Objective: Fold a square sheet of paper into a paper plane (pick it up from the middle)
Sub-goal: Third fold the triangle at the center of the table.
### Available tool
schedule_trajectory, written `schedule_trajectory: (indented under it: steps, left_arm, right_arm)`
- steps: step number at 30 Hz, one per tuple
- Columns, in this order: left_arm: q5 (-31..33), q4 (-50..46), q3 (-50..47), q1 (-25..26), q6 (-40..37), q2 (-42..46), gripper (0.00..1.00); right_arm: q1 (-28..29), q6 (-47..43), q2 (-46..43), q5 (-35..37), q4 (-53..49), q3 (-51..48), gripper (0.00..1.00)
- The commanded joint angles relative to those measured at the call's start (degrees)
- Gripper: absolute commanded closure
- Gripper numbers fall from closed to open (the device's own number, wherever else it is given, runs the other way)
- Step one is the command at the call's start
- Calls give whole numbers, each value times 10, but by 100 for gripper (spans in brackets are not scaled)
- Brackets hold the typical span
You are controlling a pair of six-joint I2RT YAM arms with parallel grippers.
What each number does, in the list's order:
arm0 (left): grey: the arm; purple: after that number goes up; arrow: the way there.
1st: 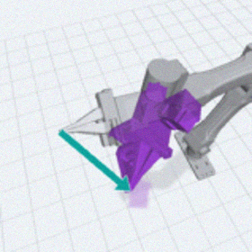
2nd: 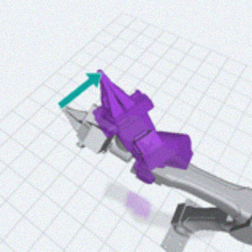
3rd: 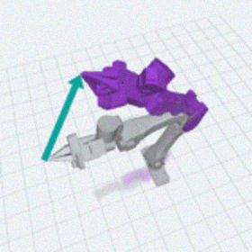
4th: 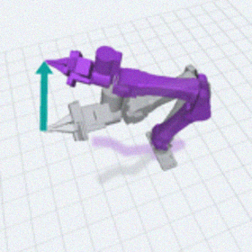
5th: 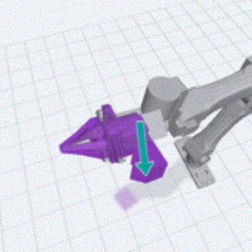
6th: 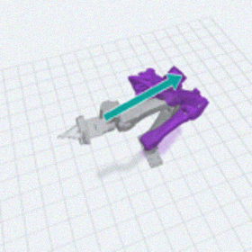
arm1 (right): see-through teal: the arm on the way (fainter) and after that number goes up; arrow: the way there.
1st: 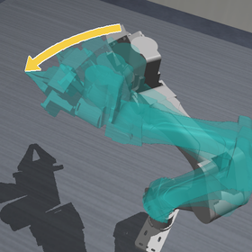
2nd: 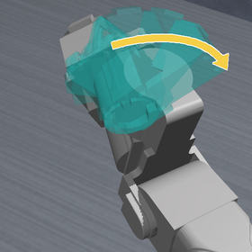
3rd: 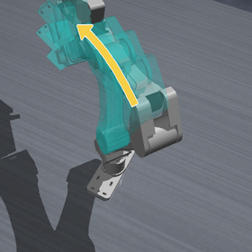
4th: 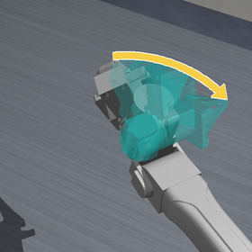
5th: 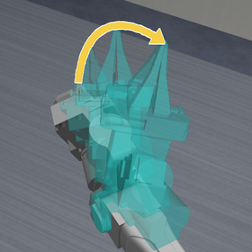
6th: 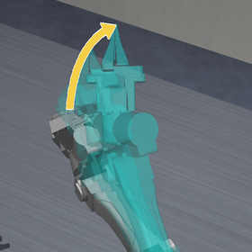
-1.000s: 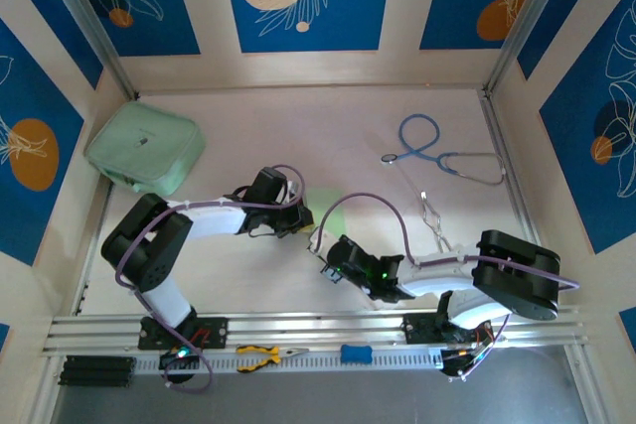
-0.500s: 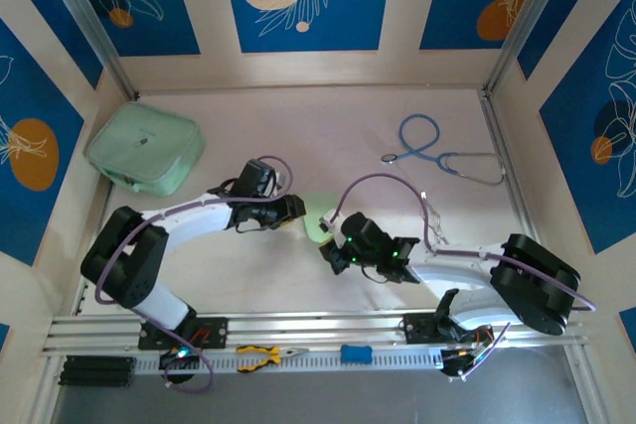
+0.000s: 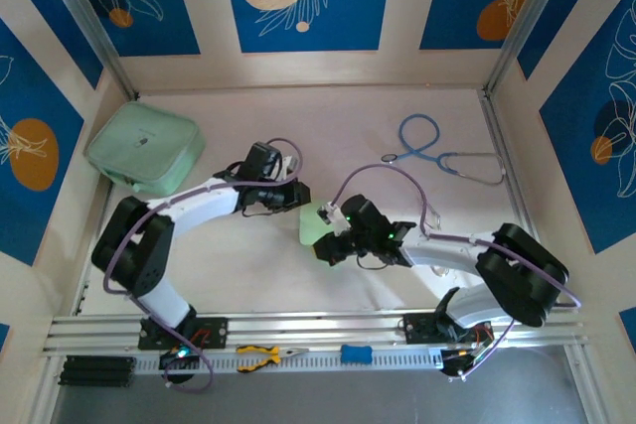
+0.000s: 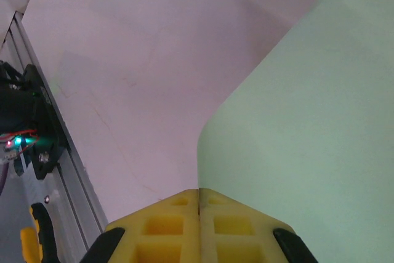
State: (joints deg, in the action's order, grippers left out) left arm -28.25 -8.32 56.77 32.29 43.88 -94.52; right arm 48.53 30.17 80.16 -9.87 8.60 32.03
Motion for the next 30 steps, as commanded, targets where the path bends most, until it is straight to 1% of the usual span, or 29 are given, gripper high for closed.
schedule_trajectory:
  steps: [1,5,8,18,24,30]
  left_arm:
    - [-35,-11,30,-4,-23,-42,82]
    - [-33,-29,50,-4,-46,-79,83]
    - [-48,-22,63,-2,-49,-109,85]
    - [-46,-21,88,5,-63,-176,87]
    - [-28,-42,84,11,-81,-193,88]
    - [-20,-57,85,12,-93,-193,88]
  right_arm:
    - [-2,49,29,-24,11,17,97]
    - [-3,78,55,-32,48,16,97]
    - [-2,85,71,-40,66,17,97]
    - [-13,91,81,-44,92,3,97]
    - [-27,94,76,-48,93,-3,97]
    - [-46,83,70,-44,66,-6,97]
